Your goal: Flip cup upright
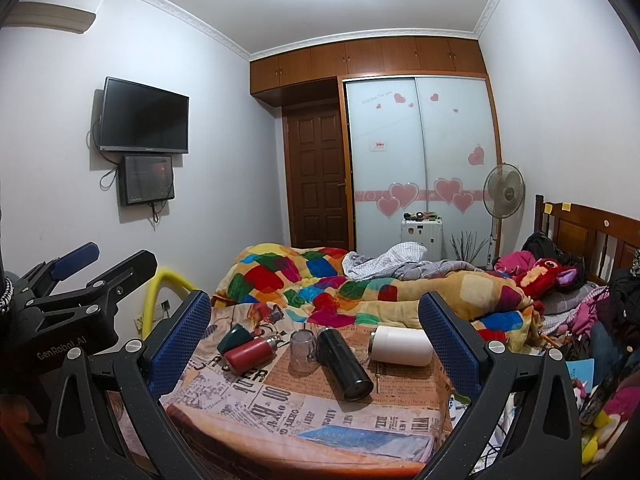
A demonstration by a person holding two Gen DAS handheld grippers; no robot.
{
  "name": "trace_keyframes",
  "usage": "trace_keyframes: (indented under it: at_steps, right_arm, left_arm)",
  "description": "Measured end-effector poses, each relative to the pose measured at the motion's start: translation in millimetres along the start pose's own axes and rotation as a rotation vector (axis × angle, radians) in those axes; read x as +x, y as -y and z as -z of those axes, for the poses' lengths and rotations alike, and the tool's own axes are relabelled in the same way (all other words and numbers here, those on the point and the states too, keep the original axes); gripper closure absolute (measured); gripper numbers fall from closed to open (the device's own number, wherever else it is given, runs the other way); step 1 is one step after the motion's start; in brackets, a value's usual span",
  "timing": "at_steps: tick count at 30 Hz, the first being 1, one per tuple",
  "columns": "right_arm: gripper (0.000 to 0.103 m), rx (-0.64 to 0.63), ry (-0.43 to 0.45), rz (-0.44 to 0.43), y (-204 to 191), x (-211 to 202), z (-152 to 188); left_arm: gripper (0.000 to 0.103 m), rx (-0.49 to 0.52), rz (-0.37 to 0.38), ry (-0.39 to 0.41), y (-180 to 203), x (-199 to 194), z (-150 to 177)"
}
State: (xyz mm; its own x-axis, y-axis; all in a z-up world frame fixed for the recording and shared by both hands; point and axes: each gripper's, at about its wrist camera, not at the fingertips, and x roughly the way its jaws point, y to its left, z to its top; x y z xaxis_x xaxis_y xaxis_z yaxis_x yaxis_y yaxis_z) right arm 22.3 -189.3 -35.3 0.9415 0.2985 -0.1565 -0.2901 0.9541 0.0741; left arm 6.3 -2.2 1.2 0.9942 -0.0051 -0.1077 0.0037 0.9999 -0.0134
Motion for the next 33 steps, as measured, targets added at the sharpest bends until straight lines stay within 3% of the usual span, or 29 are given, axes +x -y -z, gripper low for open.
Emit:
trace_keyframes:
  at_steps: [21,27,33]
  right_arm:
    - [0.0,-0.001,-0.015,-0.002,1.8,3.6,3.1]
    - [0.0,-0.009,-0.06,0.001,4.0,21.6,7.9]
    - [0.0,-0.006,-0.13,0.011,7.4,48.3,20.7]
  left_arm:
    - [0.0,-0.007,0.003,-0.017,0.0,4.1,4.6]
    - [0.0,-0.037,-0.015,-0.066,-14.1,24.4,11.0]
    - [0.0,-0.09,-0.036,-0.195,-42.7,72.9,33.5]
